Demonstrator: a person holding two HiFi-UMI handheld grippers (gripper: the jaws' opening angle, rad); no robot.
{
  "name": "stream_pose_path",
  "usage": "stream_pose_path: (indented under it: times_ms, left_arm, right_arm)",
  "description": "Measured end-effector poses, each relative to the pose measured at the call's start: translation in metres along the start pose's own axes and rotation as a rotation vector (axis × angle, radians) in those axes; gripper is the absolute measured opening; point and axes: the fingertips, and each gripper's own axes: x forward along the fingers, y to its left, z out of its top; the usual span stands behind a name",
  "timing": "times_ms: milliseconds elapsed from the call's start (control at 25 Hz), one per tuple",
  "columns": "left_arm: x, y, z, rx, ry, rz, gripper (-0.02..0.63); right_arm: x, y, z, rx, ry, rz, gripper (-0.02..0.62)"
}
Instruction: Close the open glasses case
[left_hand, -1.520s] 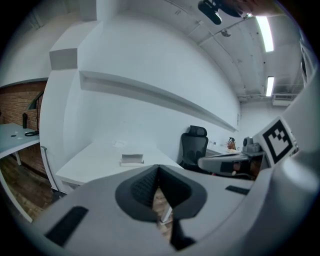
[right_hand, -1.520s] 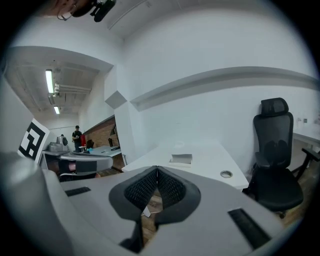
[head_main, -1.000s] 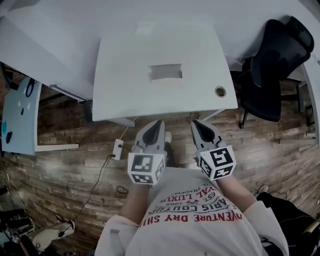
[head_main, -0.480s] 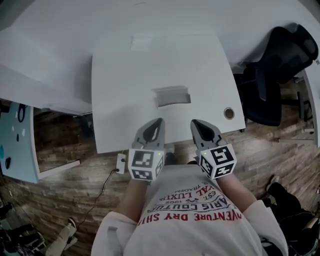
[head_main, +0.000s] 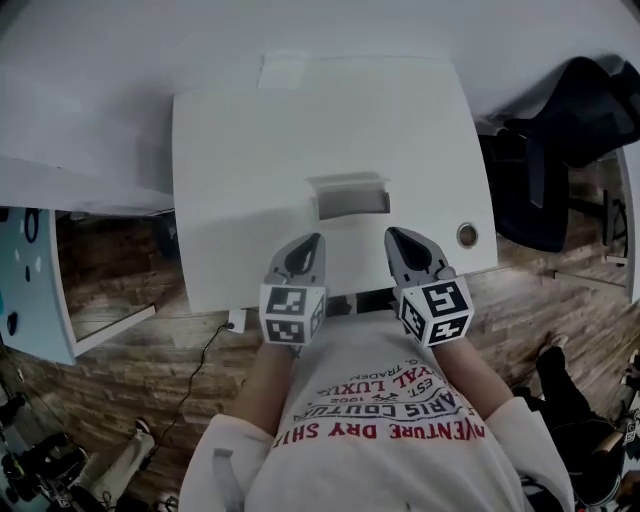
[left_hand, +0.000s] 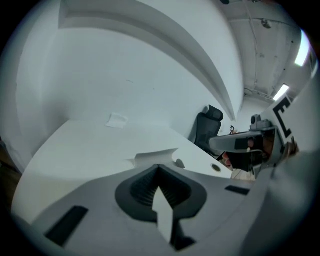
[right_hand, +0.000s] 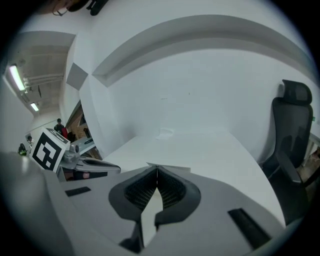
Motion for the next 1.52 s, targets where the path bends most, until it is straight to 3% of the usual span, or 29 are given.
stream_pose_path:
  times_ms: [520, 800, 1120, 1520]
  left_arm:
    - [0.063, 0.008, -0.046, -0.099, 0.172, 0.048, 0.005]
    - [0.077, 0.011, -0.051, -0.139, 0.196, 0.068, 0.005]
    - [0.079, 0.013, -0.055, -0.202, 0.185, 0.065, 0.005]
    - [0.079, 0.013, -0.054, -0.216, 0.179, 0.057, 0.005]
  right_arm:
    - [0.051, -0.027, -0.027, -0.02, 0.149, 0.109, 0.012]
    - [0.067, -0.04, -0.021, -0.025, 0.155, 0.112, 0.012]
    - [0.092, -0.05, -0.008, -0.123, 0.152, 0.127, 0.014]
    - [0.115, -0.065, -0.013, -0.099, 0.179, 0.085, 0.014]
